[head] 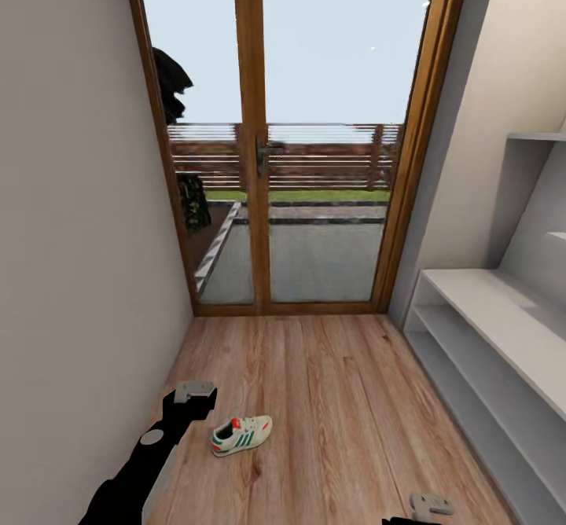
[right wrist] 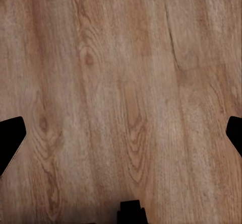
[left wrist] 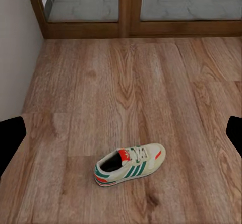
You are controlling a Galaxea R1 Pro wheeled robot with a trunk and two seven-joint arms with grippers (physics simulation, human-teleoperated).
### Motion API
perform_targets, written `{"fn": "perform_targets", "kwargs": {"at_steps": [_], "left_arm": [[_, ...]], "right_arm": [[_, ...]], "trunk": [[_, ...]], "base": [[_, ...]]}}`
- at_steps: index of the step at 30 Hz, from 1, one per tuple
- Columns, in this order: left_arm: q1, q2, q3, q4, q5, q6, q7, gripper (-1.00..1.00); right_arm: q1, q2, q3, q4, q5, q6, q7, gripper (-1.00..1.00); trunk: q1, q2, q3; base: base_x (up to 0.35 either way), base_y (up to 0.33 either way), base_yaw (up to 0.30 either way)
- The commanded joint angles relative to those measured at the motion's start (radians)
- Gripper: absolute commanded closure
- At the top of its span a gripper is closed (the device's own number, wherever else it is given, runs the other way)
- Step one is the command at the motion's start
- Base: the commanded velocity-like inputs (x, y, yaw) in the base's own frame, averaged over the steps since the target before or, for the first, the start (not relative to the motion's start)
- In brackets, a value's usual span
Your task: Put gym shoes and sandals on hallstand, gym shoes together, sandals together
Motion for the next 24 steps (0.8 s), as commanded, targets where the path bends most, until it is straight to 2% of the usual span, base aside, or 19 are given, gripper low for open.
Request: {"fn": "perform_targets", "kwargs": {"at_steps": [1,12,19,24], "left_arm": [[0.0,0.0,0.0,-0.002,0.0,0.006,-0.001,-1.0],[0.0,-0.001,0.0,-0.002,-0.002,0.006,-0.001,-1.0],[0.0,-0.001,-0.004,-0.002,-0.004,0.006,-0.001,-1.0],[0.0,-0.002,-0.005,-0.002,-0.004,0.006,-0.001,-1.0]], "right_arm": [[0.0,0.0,-0.001,-0.002,-0.002,0.005,-0.001,-1.0],[0.0,-0.003,-0.009,-0.004,-0.009,0.004,-0.001,-1.0],[0.0,-0.002,-0.005,-0.007,-0.01,0.004,0.002,-1.0],[0.0,-0.003,-0.004,-0.008,-0.01,0.004,0.004,-1.0]], "trunk": [[0.0,-0.001,-0.001],[0.0,-0.001,-0.001],[0.0,-0.001,-0.003],[0.0,-0.001,-0.003]], "base": [[0.214,0.1,0.0],[0.167,0.114,0.002],[0.047,0.038,0.017],[0.008,0.006,-0.136]]}}
